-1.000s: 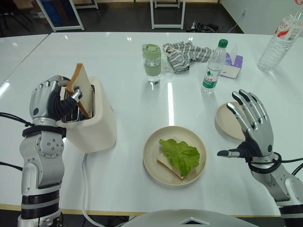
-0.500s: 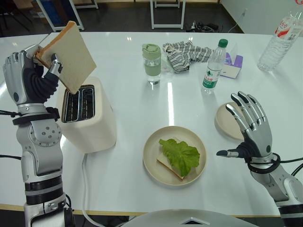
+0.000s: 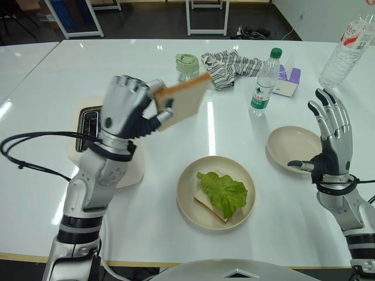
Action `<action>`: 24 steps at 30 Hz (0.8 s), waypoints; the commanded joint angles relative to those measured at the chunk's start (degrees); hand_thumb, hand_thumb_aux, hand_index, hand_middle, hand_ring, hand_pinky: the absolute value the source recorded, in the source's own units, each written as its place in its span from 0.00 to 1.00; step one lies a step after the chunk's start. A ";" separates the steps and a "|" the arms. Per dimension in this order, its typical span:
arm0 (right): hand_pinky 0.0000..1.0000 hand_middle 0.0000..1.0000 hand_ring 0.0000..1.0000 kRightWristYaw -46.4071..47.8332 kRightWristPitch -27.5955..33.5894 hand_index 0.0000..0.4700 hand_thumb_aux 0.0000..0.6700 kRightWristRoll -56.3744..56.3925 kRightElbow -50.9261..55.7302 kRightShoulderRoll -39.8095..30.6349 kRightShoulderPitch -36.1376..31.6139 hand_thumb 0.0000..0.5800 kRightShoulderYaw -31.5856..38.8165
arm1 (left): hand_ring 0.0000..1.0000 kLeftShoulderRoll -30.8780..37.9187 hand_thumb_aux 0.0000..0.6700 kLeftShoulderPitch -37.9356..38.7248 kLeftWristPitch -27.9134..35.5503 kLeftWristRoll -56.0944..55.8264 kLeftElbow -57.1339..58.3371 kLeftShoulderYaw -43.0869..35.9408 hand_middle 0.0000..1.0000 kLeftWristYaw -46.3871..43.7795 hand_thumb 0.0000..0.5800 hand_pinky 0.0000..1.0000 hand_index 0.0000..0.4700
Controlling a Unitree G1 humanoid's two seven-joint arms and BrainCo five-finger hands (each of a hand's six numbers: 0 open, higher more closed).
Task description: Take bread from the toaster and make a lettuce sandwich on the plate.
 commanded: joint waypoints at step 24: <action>0.00 0.00 0.00 17.50 -8.33 0.00 0.00 4.77 4.76 -0.97 -9.51 0.00 6.21 | 1.00 0.89 1.00 12.09 -2.63 24.13 -6.75 -13.85 1.00 6.40 1.00 1.00 1.00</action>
